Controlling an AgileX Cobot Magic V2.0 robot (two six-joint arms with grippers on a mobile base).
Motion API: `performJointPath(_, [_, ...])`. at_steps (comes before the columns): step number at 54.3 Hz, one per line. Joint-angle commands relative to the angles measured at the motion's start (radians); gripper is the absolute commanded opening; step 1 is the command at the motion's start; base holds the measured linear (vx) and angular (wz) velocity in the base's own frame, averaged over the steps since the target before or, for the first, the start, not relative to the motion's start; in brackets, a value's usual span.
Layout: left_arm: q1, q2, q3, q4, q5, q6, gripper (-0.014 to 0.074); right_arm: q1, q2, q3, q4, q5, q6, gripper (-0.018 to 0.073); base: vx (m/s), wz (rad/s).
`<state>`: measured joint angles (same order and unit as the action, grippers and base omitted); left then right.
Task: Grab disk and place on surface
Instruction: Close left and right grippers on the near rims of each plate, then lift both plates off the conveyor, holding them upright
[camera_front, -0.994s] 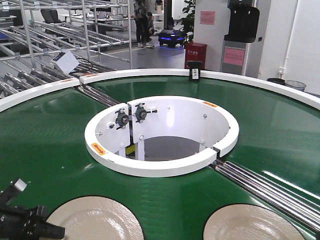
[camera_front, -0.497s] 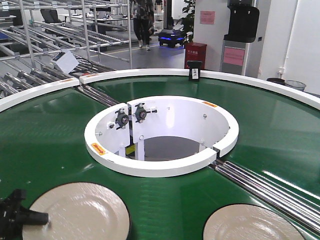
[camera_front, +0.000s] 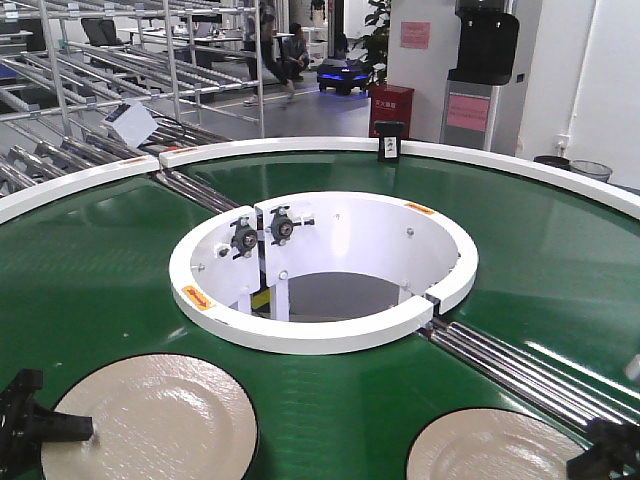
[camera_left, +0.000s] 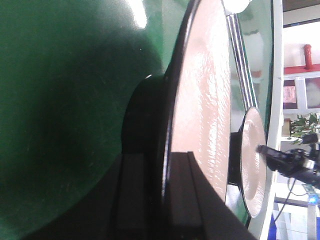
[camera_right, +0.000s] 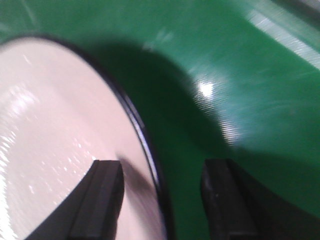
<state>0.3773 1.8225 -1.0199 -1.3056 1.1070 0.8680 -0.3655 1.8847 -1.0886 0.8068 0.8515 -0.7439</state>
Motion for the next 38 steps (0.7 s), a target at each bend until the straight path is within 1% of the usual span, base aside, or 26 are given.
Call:
performJointPath(1, [-0.001,-0.047,-0.029,-0.113,0.092,-0.010,-0.0007,0.026,-0.016,-0.029,0.042,0.022,-0.020,0.0413,0.00,0.00])
performJointPath(7, [-0.001,-0.047,-0.029,-0.113,0.092,-0.010,-0.0007,0.063,0.001,-0.029,0.055,0.064,-0.033,0.0397,0.00,0.00])
performJointPath(11, [-0.001,-0.047,-0.029,-0.113,0.090,-0.009,-0.0007,0.093,0.001,-0.029,0.061,0.077,-0.049,0.0352,0.00,0.00])
performJointPath(17, [-0.001,-0.047,-0.029,-0.113,0.095,-0.008,-0.0007,0.128,-0.001,-0.029,0.063,0.079,-0.050,0.0237,0.00,0.00])
performJointPath(22, [-0.001,-0.047,-0.029,-0.113,0.097,-0.009,-0.0007,0.136,-0.003,-0.029,0.076,0.106,-0.037,0.0127,0.00,0.00])
performJointPath(29, [-0.001,-0.047,-0.029,-0.119,0.095,-0.010,-0.0007,0.134,-0.013,-0.030,0.167,0.205,-0.024,-0.0012,0.00,0.00])
performJointPath(34, [-0.001,-0.052,-0.029,-0.151,0.105,-0.010,-0.0006,0.136,-0.038,-0.030,0.274,0.265,-0.030,-0.0013,0.00,0.00])
performJointPath(38, [-0.001,-0.069,-0.029,-0.173,0.092,-0.010,-0.0003,0.136,-0.070,-0.030,0.368,0.265,-0.031,-0.0008,0.00,0.00])
